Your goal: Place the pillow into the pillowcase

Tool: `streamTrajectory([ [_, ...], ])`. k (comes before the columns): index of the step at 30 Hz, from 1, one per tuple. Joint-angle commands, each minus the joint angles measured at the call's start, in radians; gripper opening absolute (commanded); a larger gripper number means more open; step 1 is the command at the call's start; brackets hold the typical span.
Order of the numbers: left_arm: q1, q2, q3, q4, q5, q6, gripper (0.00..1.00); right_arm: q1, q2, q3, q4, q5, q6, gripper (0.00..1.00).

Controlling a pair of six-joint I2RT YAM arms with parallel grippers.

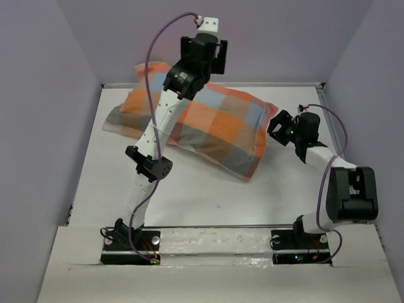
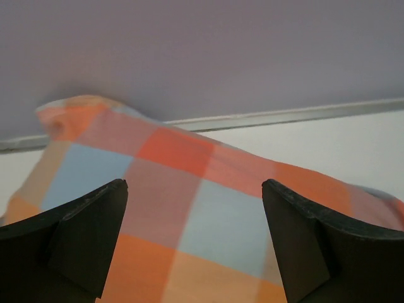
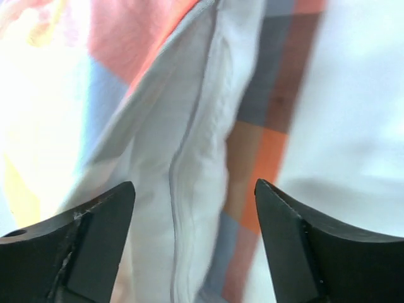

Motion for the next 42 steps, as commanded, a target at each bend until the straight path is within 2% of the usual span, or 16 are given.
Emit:
streamTrajectory([
  [1,0.178,-0.085,-0.059,-0.012,0.044,-0.042,0.99,-0.034,-0.198,-0.044,-0.174,0.245,-0.108,0.84],
  [5,0.361,-0.239,-0.146,0.038,0.219,-0.119,0.99,-0.06,-0.407,-0.075,-0.224,0.378,-0.137,0.81],
  [8,0.404,-0.355,-0.223,0.097,0.258,-0.128,0.99,-0.06,-0.489,-0.048,-0.225,0.257,-0.142,0.77],
  [11,0.404,-0.516,-0.446,0.238,0.238,-0.108,0.99,-0.037,-0.537,-0.005,-0.235,0.127,-0.12,0.76],
  [12,0.4,-0.56,-0.535,0.292,0.223,-0.098,0.99,-0.02,-0.536,0.011,-0.238,0.07,-0.123,0.77],
  [13,0.393,-0.67,-0.743,0.434,0.157,-0.081,0.99,-0.005,-0.523,0.034,-0.241,0.053,-0.125,0.77],
  [15,0.369,-0.795,-1.001,0.617,0.073,-0.013,0.99,0.047,-0.503,0.046,-0.238,0.042,-0.134,0.77],
  [16,0.376,-0.913,-1.26,0.786,0.058,-0.016,0.99,0.085,-0.473,0.058,-0.241,0.052,-0.151,0.74],
  [18,0.396,-0.982,-1.423,0.809,0.054,-0.056,0.99,0.114,-0.438,0.069,-0.248,0.063,-0.165,0.72],
  [21,0.467,-1.03,-1.707,0.849,0.161,-0.157,0.99,0.176,-0.362,0.091,-0.253,0.089,-0.186,0.71],
  [25,0.551,-1.02,-1.855,0.918,0.305,-0.284,0.99,0.237,-0.276,0.121,-0.268,0.128,-0.203,0.76],
  [29,0.652,-0.931,-1.852,0.992,0.399,-0.346,0.99,0.303,-0.209,0.132,-0.273,0.172,-0.218,0.83],
  [32,0.764,-0.848,-1.877,1.076,0.564,-0.43,0.99,0.317,-0.169,0.131,-0.273,0.209,-0.217,0.84],
  [35,0.797,-0.718,-1.851,1.104,0.647,-0.446,0.99,0.326,-0.138,0.132,-0.273,0.25,-0.22,0.84],
  [39,0.798,-0.622,-1.855,1.241,0.731,-0.496,0.99,0.326,-0.115,0.129,-0.27,0.279,-0.218,0.78],
  [42,0.797,-0.54,-1.848,1.341,0.768,-0.55,0.99,0.326,-0.077,0.146,-0.268,0.301,-0.221,0.68],
])
